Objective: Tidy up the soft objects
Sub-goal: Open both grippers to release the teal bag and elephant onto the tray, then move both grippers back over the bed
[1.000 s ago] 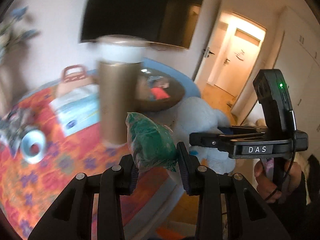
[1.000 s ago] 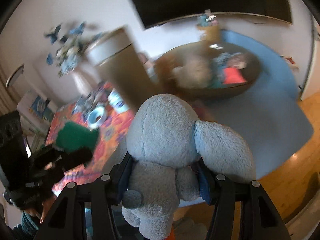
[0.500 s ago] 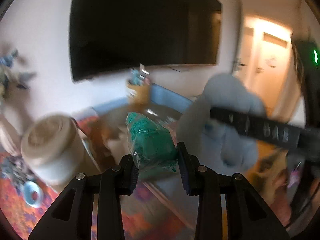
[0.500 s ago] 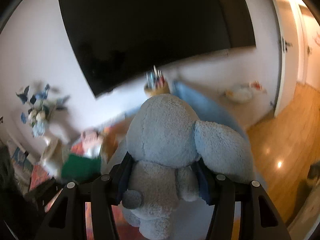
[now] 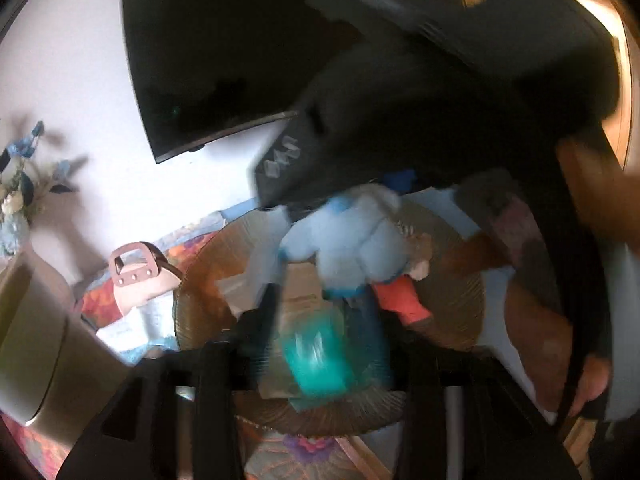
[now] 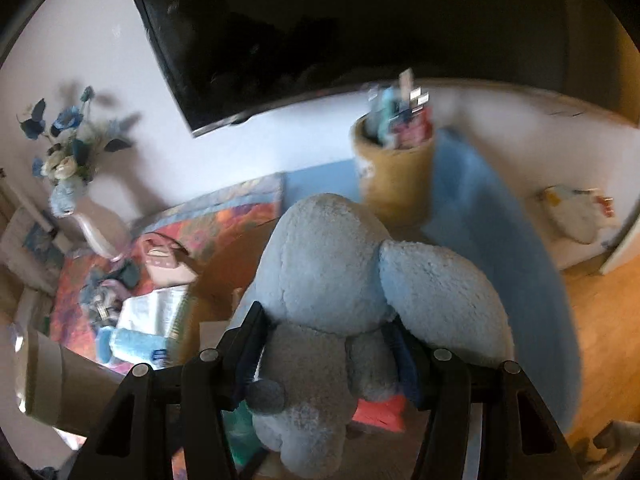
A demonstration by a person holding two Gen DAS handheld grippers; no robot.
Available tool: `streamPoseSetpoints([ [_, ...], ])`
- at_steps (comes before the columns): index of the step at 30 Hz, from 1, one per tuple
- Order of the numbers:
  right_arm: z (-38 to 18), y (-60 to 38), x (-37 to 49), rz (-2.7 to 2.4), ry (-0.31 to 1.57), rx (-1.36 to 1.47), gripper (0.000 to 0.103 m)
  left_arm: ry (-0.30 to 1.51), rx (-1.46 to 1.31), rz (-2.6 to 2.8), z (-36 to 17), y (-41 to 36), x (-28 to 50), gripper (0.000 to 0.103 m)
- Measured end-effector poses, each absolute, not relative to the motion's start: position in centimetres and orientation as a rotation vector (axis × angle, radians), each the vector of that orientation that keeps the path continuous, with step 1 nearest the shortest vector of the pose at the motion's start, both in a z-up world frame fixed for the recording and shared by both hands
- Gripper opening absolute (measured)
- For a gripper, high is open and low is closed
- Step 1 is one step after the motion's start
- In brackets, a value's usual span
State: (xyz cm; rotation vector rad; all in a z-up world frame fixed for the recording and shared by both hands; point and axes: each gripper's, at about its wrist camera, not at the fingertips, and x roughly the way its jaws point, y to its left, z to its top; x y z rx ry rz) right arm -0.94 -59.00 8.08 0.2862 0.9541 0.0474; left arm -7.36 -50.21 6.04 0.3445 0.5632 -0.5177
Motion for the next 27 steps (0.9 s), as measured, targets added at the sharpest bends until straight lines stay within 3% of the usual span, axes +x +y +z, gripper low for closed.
streamPoseSetpoints([
  [1, 7.6, -59.1, -0.2, 0.082, 0.986, 0.31, 0.059, 0.554, 0.354, -0.506, 5.9, -50.2, -7.6, 0.076],
  [5, 7.4, -59.6, -0.8, 0.072, 1.045, 0.3, 0.062, 0.52, 0.361, -0.54, 6.1, -50.0, -8.9, 0.084],
  [10, 9.3, -60.3, -4.4, 0.064, 1.037, 0.299, 0.064, 0.533, 0.336, -0.595, 6.7, -49.3, -11.0, 0.084],
  [16, 12.6, -60.9, -11.4, 0.06, 0.9, 0.399, 0.066, 0.528, 0.306, -0.703, 7.9, -46.5, -15.9, 0.084],
  [18, 13.1, -60.9, -14.8, 0.083, 0.828, 0.469, 0.07, 0.534, 0.313, -0.767, 8.2, -45.1, -17.5, 0.084],
  [20, 13.1, -60.4, -17.5, 0.104, 0.765, 0.522, 0.083, 0.54, 0.316, -0.817, 8.5, -43.5, -18.9, 0.084],
  [27, 10.0, -54.3, -24.0, 0.301, 0.663, 0.561, 0.083, 0.559, 0.307, -0.813, 10.7, -33.9, -18.9, 0.084],
])
